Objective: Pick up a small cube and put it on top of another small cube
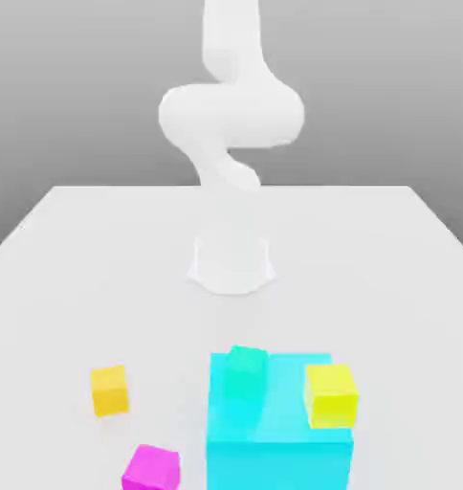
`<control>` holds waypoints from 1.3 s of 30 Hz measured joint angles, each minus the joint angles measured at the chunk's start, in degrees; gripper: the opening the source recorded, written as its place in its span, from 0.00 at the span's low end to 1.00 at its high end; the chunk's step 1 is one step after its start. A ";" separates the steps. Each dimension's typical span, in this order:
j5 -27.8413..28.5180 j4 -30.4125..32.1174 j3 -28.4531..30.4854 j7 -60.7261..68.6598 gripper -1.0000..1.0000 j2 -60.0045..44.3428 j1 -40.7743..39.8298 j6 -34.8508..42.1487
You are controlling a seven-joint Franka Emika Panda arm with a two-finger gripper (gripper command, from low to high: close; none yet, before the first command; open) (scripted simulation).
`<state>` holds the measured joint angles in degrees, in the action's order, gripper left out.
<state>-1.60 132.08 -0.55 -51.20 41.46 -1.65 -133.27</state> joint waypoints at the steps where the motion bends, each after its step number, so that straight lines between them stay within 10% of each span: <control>1: -0.66 0.13 -0.29 -2.34 0.50 -1.89 -0.72 -0.64; 21: -3.07 2.58 -6.19 -52.53 0.50 -36.75 -11.83 -12.62; 37: 1.71 2.82 0.45 -88.86 0.50 -65.52 -9.09 -25.77; 38: 1.67 2.42 0.53 -88.92 0.00 -67.54 -9.01 -27.35; 39: 1.67 2.42 0.53 -88.92 0.00 -67.54 -9.01 -27.35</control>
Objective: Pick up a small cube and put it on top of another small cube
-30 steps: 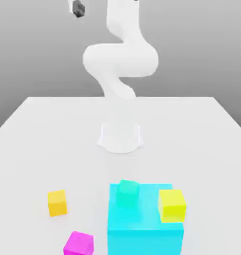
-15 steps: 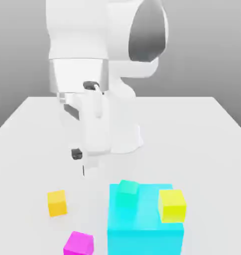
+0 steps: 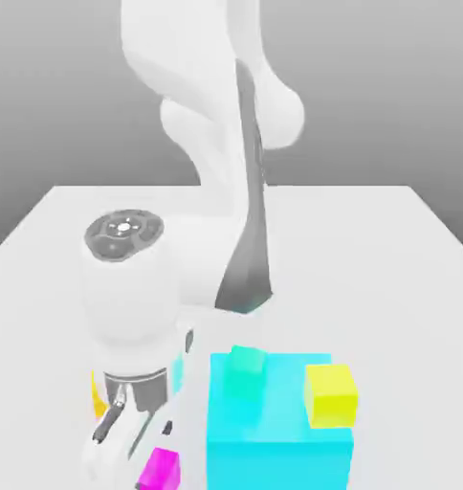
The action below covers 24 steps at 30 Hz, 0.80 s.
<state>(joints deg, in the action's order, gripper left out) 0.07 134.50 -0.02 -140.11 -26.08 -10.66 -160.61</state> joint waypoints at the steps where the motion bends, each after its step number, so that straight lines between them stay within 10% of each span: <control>1: 0.00 0.00 0.00 0.00 0.00 0.00 0.00 -0.02; 11: -0.36 1.83 -0.41 0.89 0.00 8.30 -0.18 6.37; 24: -7.07 11.97 -7.52 34.61 0.00 31.07 2.22 18.48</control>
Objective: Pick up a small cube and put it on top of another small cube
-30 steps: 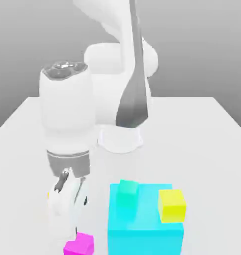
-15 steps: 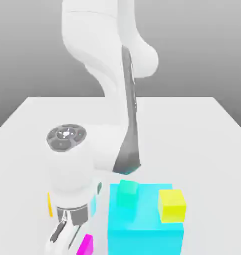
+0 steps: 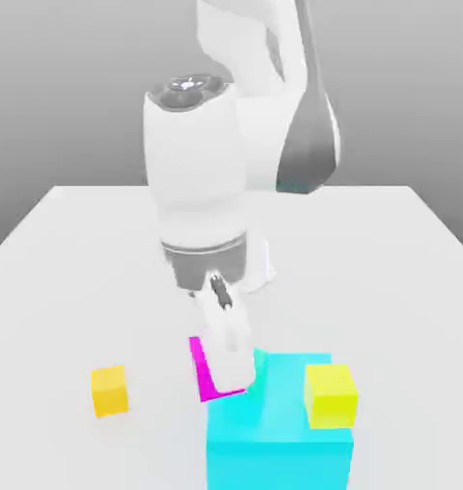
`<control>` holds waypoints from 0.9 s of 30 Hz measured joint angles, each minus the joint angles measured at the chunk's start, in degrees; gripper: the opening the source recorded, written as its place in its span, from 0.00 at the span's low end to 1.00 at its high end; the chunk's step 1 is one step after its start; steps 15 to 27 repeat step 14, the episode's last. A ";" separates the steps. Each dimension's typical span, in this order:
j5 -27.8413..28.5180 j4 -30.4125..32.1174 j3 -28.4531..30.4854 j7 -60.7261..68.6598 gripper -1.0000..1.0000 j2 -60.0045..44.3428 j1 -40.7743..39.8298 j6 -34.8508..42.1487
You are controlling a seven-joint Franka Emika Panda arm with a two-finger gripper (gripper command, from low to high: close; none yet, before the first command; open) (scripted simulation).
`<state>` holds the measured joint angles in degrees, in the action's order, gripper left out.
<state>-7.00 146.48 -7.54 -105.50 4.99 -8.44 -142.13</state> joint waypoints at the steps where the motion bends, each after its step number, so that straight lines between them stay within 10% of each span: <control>1: 0.30 0.81 -0.06 2.08 0.00 1.68 0.43 0.87; 10: 4.90 7.00 -1.50 10.86 0.00 3.00 2.08 -3.51; 11: 5.12 7.42 -1.55 10.73 1.00 1.54 2.08 -5.39; 27: 5.12 7.42 -1.55 10.73 1.00 1.54 2.08 -5.39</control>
